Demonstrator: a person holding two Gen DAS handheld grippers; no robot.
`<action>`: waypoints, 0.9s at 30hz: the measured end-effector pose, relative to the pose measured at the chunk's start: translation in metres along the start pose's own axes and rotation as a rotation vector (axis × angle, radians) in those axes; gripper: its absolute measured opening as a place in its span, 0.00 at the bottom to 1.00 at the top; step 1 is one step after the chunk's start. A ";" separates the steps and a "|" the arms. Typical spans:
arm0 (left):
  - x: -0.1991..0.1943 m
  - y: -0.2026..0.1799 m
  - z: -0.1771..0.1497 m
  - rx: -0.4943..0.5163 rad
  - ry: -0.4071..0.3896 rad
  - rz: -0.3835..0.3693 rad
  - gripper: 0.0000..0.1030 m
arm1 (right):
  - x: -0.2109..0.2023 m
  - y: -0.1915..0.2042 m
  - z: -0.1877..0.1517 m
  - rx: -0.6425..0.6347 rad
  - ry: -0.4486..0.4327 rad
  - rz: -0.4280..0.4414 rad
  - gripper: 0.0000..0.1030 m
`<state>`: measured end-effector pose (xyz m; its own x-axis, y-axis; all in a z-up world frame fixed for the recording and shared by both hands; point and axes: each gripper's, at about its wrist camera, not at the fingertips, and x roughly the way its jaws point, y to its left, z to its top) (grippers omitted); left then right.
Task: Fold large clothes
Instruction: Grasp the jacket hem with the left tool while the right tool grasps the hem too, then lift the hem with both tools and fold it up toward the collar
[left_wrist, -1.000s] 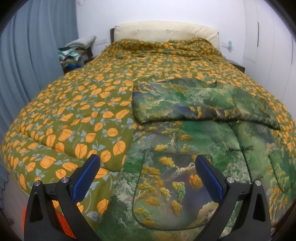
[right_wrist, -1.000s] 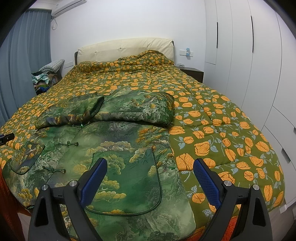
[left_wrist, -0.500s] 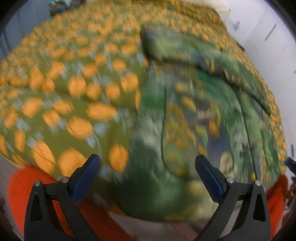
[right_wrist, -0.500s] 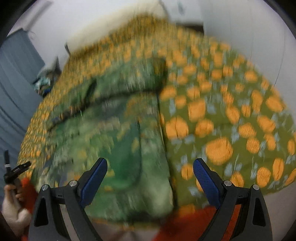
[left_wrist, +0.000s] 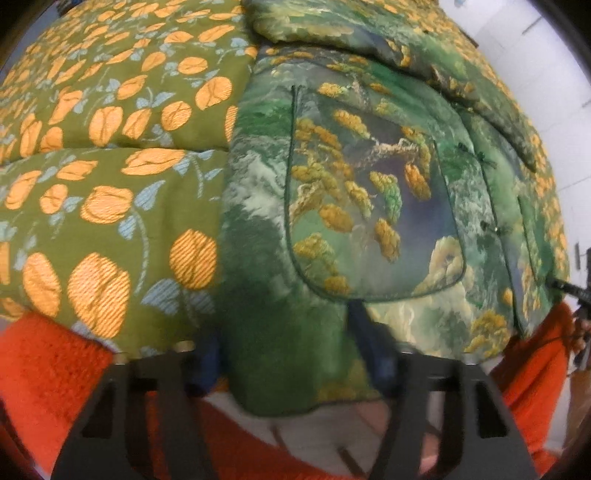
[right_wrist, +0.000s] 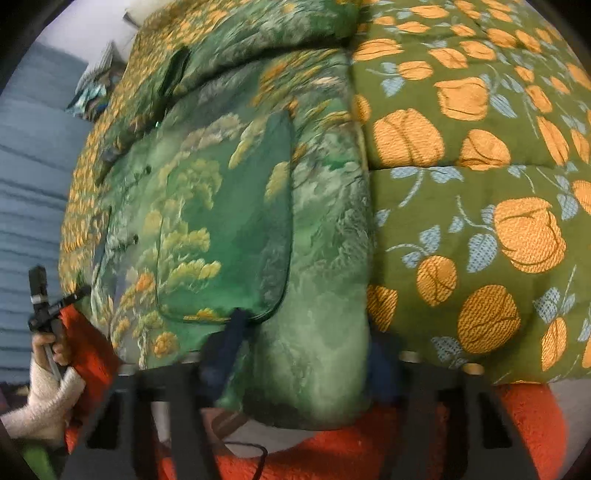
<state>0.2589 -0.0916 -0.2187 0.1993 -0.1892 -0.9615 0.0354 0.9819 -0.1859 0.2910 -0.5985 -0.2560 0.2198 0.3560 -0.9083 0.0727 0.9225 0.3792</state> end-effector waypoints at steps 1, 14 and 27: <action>-0.004 0.001 -0.001 0.002 0.002 0.013 0.26 | -0.004 0.001 0.000 -0.010 -0.003 -0.005 0.31; -0.072 0.016 -0.033 0.048 -0.004 -0.058 0.10 | -0.063 0.027 -0.019 -0.024 -0.070 0.079 0.16; -0.165 0.035 -0.046 -0.058 -0.085 -0.296 0.08 | -0.108 0.016 -0.042 0.186 -0.111 0.392 0.14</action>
<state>0.1822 -0.0265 -0.0759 0.2699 -0.4635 -0.8440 0.0482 0.8819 -0.4689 0.2271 -0.6161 -0.1593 0.3681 0.6458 -0.6689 0.1346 0.6748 0.7256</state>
